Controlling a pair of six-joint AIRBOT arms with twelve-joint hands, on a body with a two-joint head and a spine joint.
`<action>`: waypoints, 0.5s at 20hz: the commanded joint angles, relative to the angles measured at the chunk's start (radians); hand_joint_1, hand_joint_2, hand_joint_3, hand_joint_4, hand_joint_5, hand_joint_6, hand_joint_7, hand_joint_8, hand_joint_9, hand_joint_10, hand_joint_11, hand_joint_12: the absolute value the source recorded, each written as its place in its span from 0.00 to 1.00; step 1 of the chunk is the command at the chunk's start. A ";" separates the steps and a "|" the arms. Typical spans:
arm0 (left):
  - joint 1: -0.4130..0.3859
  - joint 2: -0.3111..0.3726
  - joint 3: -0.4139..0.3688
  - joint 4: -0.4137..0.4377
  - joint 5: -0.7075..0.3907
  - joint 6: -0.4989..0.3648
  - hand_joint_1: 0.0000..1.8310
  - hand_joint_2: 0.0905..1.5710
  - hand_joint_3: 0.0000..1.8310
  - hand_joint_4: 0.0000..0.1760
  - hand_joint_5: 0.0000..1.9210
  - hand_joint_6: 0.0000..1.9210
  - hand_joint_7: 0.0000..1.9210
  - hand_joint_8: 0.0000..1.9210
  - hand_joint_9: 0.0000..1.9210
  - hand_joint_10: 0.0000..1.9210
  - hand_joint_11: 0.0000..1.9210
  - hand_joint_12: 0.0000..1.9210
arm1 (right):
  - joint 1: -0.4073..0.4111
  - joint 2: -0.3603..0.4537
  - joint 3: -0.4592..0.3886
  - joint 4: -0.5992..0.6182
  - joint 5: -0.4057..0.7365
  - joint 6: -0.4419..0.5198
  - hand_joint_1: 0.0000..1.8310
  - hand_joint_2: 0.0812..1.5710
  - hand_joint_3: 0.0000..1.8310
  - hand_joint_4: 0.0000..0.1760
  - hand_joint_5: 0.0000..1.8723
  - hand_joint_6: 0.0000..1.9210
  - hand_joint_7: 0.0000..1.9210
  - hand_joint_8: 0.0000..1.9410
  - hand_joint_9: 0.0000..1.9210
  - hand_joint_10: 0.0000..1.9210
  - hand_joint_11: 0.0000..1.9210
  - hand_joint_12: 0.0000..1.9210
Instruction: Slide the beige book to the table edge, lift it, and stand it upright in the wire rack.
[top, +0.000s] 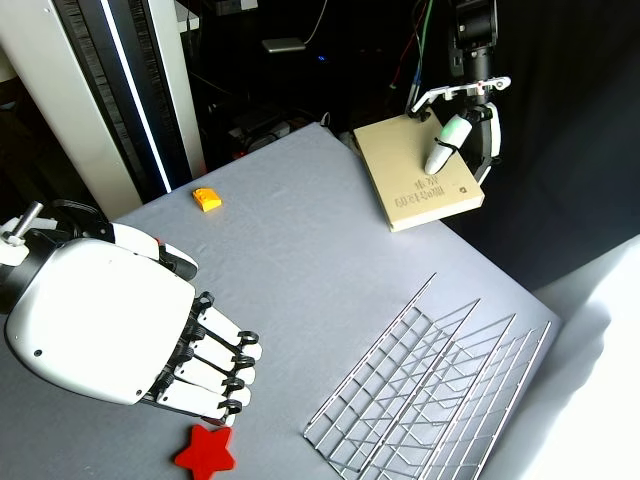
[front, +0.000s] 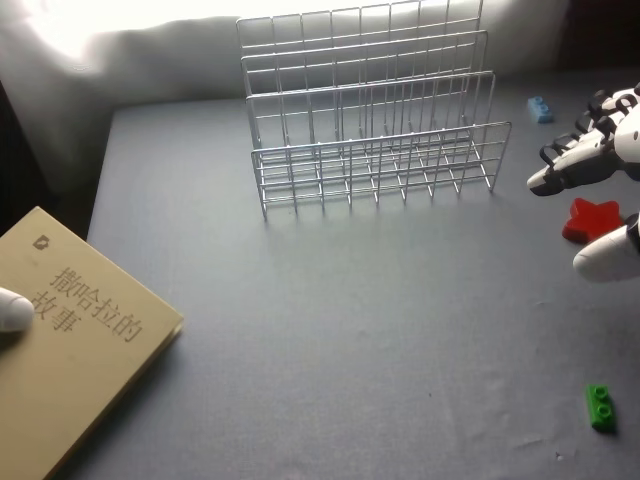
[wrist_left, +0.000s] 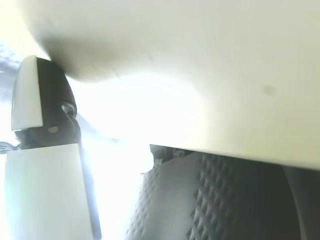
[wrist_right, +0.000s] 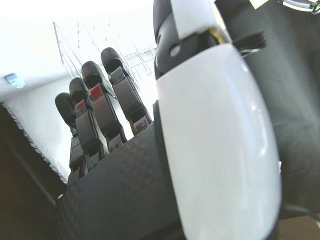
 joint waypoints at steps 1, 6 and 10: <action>-0.010 0.014 0.017 -0.020 -0.028 0.032 0.80 0.77 0.00 0.00 0.37 0.69 0.30 0.69 0.37 0.73 0.33 0.89 | 0.005 0.008 -0.001 -0.002 -0.085 0.009 0.13 0.69 0.00 0.00 0.15 0.00 0.14 0.00 0.14 0.00 0.00 0.41; -0.146 0.013 0.078 -0.035 0.074 0.291 0.80 0.77 0.00 0.00 0.37 0.68 0.28 0.71 0.35 0.75 0.33 0.89 | 0.005 0.007 -0.002 -0.002 -0.085 0.012 0.13 0.69 0.00 0.00 0.15 0.00 0.16 0.00 0.15 0.00 0.00 0.42; -0.179 -0.007 0.123 -0.137 -0.003 0.463 0.80 0.78 0.00 0.00 0.37 0.69 0.26 0.73 0.31 0.78 0.35 0.87 | 0.005 0.007 -0.002 -0.002 -0.086 0.012 0.13 0.68 0.00 0.00 0.16 0.00 0.16 0.00 0.15 0.00 0.00 0.44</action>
